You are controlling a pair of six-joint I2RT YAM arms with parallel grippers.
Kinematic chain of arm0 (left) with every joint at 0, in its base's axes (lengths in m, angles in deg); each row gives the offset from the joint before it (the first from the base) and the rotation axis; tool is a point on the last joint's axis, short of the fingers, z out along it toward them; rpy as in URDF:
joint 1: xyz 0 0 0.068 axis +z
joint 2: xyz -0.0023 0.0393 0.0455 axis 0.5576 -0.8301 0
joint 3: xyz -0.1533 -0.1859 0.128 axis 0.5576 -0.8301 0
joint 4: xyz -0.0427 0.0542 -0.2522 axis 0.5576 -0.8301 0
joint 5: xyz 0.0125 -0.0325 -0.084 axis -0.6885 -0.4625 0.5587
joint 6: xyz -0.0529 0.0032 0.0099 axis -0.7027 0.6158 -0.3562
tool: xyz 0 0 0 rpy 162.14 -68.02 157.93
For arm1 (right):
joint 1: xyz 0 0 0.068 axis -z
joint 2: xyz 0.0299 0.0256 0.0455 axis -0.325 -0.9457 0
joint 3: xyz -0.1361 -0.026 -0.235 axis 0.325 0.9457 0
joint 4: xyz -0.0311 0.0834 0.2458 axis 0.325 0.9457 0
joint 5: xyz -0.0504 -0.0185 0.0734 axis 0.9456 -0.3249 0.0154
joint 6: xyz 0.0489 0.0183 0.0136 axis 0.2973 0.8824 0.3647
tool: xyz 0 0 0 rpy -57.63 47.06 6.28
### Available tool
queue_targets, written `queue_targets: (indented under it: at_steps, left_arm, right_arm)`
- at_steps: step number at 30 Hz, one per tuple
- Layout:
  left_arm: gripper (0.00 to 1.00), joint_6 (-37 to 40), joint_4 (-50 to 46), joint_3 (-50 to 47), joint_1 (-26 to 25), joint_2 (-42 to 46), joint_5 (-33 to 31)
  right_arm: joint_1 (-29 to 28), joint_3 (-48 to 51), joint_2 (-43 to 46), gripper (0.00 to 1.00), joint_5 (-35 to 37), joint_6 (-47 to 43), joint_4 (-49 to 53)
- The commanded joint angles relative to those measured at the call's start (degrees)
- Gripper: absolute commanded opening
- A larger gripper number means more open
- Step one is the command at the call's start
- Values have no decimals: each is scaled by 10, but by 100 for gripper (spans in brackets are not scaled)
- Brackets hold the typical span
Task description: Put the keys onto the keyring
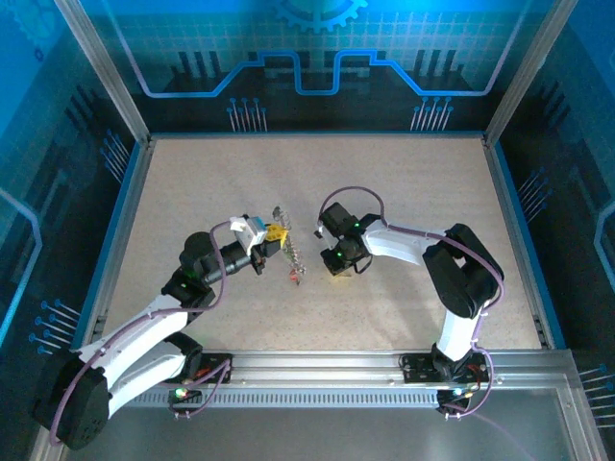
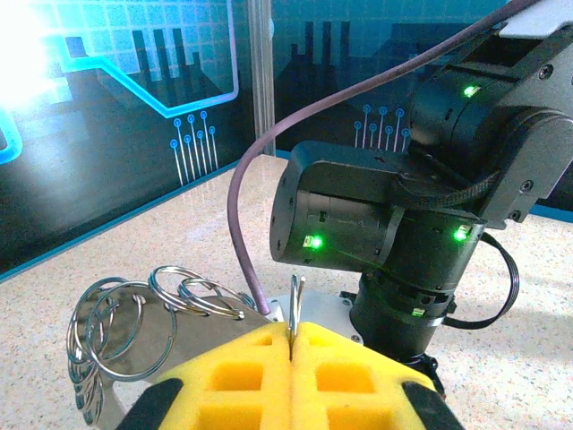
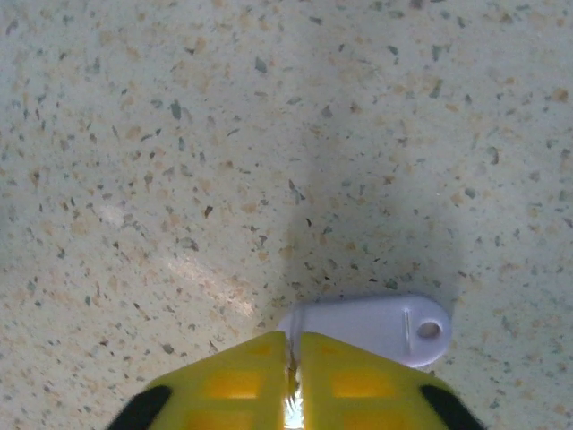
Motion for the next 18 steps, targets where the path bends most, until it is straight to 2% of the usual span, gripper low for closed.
queue_targets:
  at_steps: [1, 6, 18]
  left_arm:
    - [0, -7, 22, -8, 5, 14, -9]
    - [0, -7, 23, -8, 6, 14, -12]
    - [0, -6, 22, -9, 6, 12, -15]
  right_arm:
    - [-1, -13, 15, 19, -4, -34, 21]
    - [1, -14, 20, 25, -21, -45, 47]
    - [1, -24, -5, 24, -20, -38, 47]
